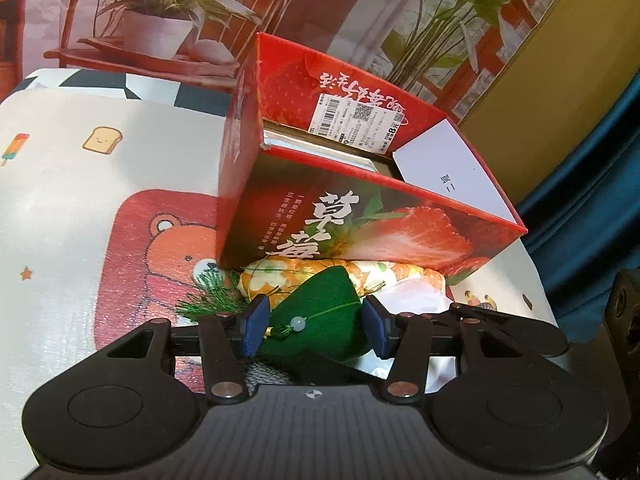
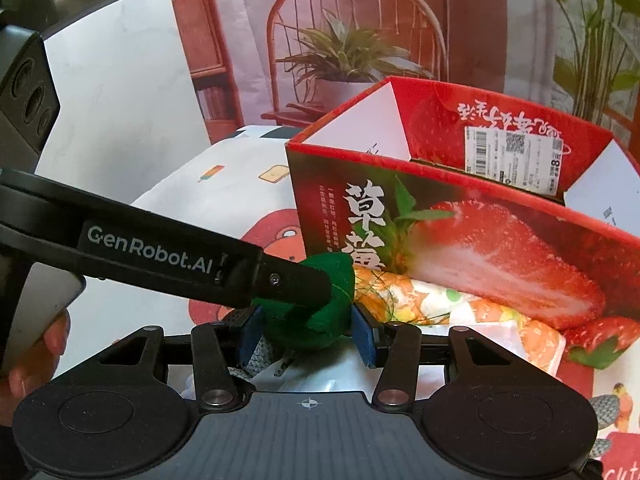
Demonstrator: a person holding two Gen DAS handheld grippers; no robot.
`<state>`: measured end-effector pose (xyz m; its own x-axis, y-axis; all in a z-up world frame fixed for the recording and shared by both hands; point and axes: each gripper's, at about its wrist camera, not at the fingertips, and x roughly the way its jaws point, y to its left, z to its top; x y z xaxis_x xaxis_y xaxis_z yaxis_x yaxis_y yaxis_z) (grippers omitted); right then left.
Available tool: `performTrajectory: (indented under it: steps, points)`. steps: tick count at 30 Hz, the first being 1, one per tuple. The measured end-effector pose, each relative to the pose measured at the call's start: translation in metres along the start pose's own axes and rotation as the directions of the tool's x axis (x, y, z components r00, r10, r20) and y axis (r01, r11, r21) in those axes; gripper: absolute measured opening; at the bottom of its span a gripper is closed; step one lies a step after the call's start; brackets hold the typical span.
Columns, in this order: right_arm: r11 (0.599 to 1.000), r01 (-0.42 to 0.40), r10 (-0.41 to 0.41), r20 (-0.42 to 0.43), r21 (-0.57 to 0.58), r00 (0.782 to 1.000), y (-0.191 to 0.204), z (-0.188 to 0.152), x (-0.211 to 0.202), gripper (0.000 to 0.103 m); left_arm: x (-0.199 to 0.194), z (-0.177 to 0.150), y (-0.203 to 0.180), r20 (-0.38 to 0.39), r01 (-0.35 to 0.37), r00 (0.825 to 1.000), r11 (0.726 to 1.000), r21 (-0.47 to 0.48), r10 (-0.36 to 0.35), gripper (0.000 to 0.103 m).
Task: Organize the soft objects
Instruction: 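Close both grippers on the green plush and lift it over the box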
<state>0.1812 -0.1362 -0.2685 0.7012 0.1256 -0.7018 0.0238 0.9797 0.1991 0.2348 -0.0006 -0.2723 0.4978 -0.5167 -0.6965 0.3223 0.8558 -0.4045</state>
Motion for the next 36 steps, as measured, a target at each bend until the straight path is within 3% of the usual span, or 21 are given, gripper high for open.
performTrajectory:
  steps: [10,16,19,36]
  points:
    - [0.999,-0.018,0.018,-0.011,0.040,1.000,-0.004,-0.004,0.004,0.049,0.001,-0.002,-0.006,0.006,-0.017,1.000,0.999,0.048,0.016,0.053]
    - [0.997,-0.025,0.027,-0.029,0.076,0.999,-0.008,-0.004,0.010,0.052,0.006,-0.005,-0.002,0.013,-0.028,1.000,0.999,0.027,0.028,0.054]
    - [0.997,-0.022,0.025,-0.031,0.075,0.999,-0.007,-0.002,0.010,0.049,0.002,-0.006,-0.013,0.023,-0.055,0.998,0.995,0.079,0.053,0.054]
    - [0.998,-0.018,0.011,0.113,0.059,0.994,-0.010,0.030,-0.038,0.046,-0.032,0.020,-0.042,0.104,-0.020,0.995,0.994,0.109,0.009,0.054]
